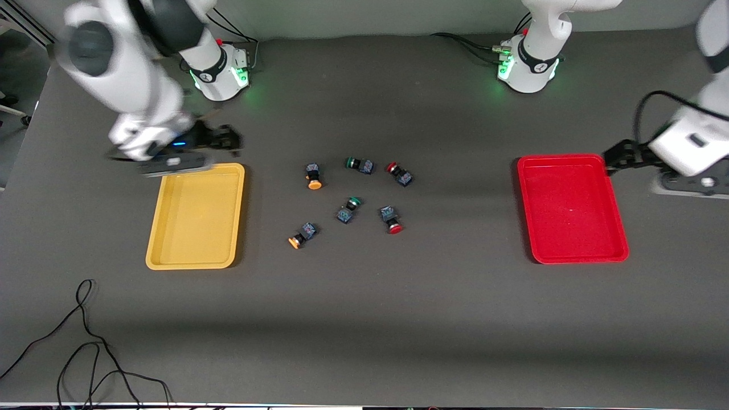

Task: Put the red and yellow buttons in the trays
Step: 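Reach both grippers down toward the buttons between the trays, then grasp a red button with the left gripper while the right gripper grasps a yellow button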

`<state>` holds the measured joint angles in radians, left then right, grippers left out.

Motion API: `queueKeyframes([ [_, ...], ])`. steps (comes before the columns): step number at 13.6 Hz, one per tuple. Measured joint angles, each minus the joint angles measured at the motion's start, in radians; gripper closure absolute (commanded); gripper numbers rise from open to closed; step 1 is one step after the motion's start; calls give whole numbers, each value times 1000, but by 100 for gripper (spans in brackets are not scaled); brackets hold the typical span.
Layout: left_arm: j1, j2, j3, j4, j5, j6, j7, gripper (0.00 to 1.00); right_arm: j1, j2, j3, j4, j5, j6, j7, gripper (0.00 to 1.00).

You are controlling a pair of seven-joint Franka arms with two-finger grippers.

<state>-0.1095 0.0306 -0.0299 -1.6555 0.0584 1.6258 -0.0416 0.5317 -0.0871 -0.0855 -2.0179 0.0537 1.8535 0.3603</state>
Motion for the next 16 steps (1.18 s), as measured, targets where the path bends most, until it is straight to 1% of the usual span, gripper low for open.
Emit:
queueKeyframes([
  [2,-71,43,-52,-7,0,20,-172,0,114,-1,0,-122,18,159,124,0],
  [3,-123,78,-66,-13,1,35,-269,0,178,1,1,-164,18,217,190,0],
  [5,-234,169,-76,-19,3,82,-468,0,273,4,2,-204,13,272,258,0],
  [7,-316,265,-79,-30,3,152,-658,0,290,2,0,-244,-17,321,265,0],
  [8,-347,302,-79,-41,3,190,-755,0,287,1,-6,-285,-28,379,265,0],
  [9,-371,326,-79,-54,1,221,-842,0,286,2,-13,-339,-33,458,265,0],
  [11,-405,338,-80,-91,-13,278,-973,0,286,28,-17,-447,-35,635,265,0],
  [12,-426,338,-80,-119,-16,326,-1040,0,286,67,-17,-483,-35,725,265,0],
  [14,-481,340,-80,-181,-18,428,-1161,0,286,199,-18,-507,-35,904,265,0],
  [16,-533,358,-80,-216,-19,505,-1263,0,286,328,-18,-502,-35,1008,267,0],
])
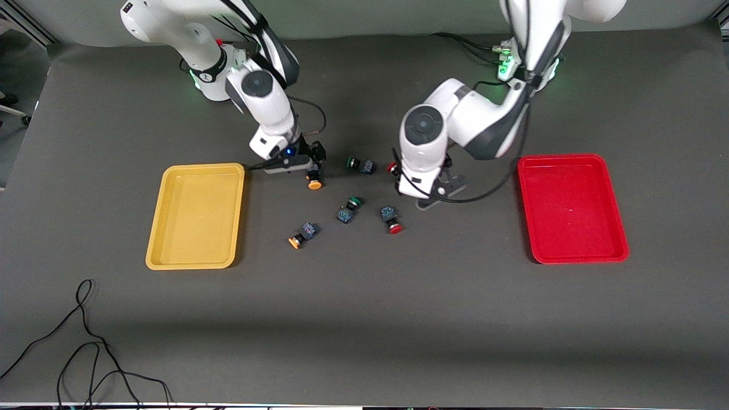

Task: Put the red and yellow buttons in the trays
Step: 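Grasp a red button with the left gripper while the right gripper grasps a yellow button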

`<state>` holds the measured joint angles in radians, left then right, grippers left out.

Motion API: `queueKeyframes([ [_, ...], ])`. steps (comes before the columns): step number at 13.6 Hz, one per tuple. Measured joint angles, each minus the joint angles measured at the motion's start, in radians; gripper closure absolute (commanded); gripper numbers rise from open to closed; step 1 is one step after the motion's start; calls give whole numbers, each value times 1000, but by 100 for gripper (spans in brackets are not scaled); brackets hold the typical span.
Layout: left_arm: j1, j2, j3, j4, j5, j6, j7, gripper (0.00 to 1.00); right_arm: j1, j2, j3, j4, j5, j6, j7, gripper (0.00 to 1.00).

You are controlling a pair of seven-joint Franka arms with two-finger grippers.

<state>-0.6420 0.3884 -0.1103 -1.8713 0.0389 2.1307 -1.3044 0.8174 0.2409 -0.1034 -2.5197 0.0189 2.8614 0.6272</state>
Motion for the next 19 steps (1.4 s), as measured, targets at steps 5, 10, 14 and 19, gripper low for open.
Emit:
queueKeyframes([
  [5,-70,77,1,-69,1,220,-144,0,1,77,4,33,0,32,16,35],
  [10,-102,86,2,-187,62,379,-196,0,2,78,6,45,0,28,22,100],
  [14,-118,86,6,-231,87,422,-202,31,2,48,5,113,0,-102,26,100],
  [19,-123,86,10,-237,138,425,-239,100,-3,-121,-9,325,0,-566,30,92],
])
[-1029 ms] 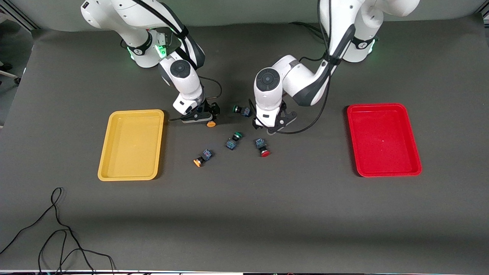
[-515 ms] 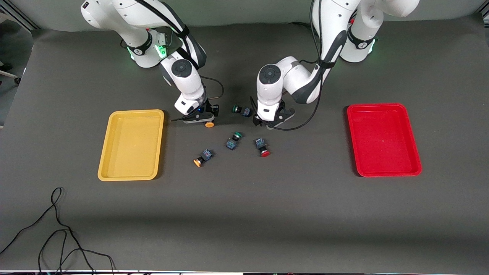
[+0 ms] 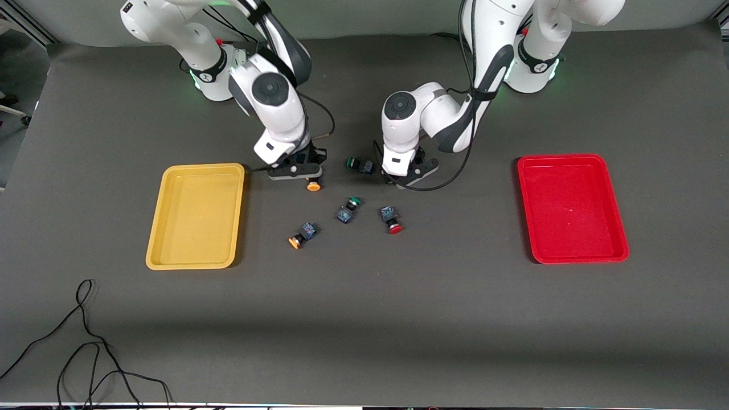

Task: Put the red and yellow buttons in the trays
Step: 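Grasp a red button with the left gripper while the right gripper grasps a yellow button, then carry the red button into the red tray with the left gripper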

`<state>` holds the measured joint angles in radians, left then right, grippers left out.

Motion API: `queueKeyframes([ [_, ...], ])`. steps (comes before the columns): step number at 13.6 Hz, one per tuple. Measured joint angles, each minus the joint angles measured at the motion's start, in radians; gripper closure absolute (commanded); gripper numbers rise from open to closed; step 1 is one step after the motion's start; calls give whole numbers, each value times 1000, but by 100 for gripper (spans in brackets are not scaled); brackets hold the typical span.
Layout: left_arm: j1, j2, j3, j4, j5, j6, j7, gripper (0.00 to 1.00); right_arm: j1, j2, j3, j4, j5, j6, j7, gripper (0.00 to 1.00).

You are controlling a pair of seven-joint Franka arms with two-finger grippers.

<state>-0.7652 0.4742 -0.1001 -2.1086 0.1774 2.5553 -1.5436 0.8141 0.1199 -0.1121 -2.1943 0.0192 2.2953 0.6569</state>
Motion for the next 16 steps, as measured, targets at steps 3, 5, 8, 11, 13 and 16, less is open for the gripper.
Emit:
queueKeyframes([
  [3,-1,-2,0,-1,2,0,-2,100,0,11,0,0,0,10,1,0],
  [5,-1,-3,2,-1,2,-9,-4,100,-1,61,-1,-41,0,123,3,0],
  [8,30,-44,15,27,3,-132,23,100,1,169,-1,-137,0,373,30,0],
  [11,135,-124,19,157,0,-472,165,100,2,214,2,-146,0,410,41,0],
  [13,234,-164,21,262,-18,-651,310,100,2,226,4,-146,0,415,41,4],
  [16,412,-242,26,316,-47,-777,577,100,4,260,9,-146,0,450,42,84],
])
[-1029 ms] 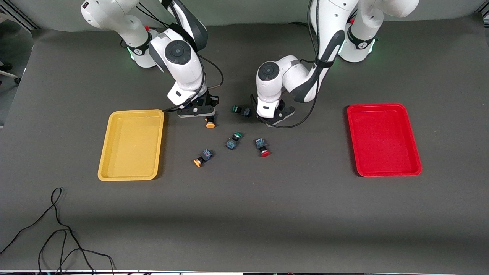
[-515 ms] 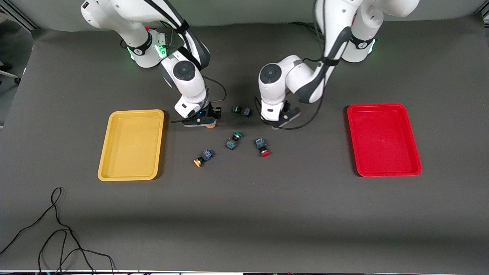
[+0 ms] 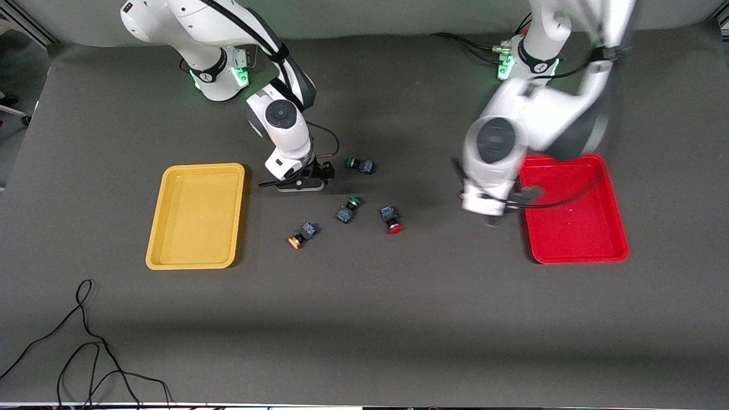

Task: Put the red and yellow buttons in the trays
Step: 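Carry the red button into the red tray with the left gripper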

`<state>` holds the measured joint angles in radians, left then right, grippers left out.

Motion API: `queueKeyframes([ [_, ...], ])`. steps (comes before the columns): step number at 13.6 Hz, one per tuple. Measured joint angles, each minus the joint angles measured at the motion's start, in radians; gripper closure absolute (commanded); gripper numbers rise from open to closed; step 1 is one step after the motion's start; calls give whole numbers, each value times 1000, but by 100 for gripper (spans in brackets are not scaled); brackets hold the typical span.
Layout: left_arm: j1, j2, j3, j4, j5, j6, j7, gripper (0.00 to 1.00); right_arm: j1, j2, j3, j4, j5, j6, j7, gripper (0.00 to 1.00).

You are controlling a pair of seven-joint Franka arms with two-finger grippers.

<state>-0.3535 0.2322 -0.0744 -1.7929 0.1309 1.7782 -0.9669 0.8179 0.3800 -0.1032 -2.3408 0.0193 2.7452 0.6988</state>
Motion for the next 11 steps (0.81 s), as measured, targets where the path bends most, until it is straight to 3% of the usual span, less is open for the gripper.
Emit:
queueKeyframes([
  [1,51,-24,1,-9,-3,-21,74,100,0,7,1,0,0,4,0,99],
  [4,165,-75,2,-88,-6,-21,277,100,0,9,1,3,0,4,0,100],
  [6,210,-95,3,-187,-7,54,352,100,0,9,1,6,0,4,1,100],
  [9,237,-101,3,-366,-3,299,383,100,0,-2,2,24,0,-16,1,100],
  [11,262,-95,3,-526,2,538,398,100,0,-49,1,67,0,-141,1,100],
])
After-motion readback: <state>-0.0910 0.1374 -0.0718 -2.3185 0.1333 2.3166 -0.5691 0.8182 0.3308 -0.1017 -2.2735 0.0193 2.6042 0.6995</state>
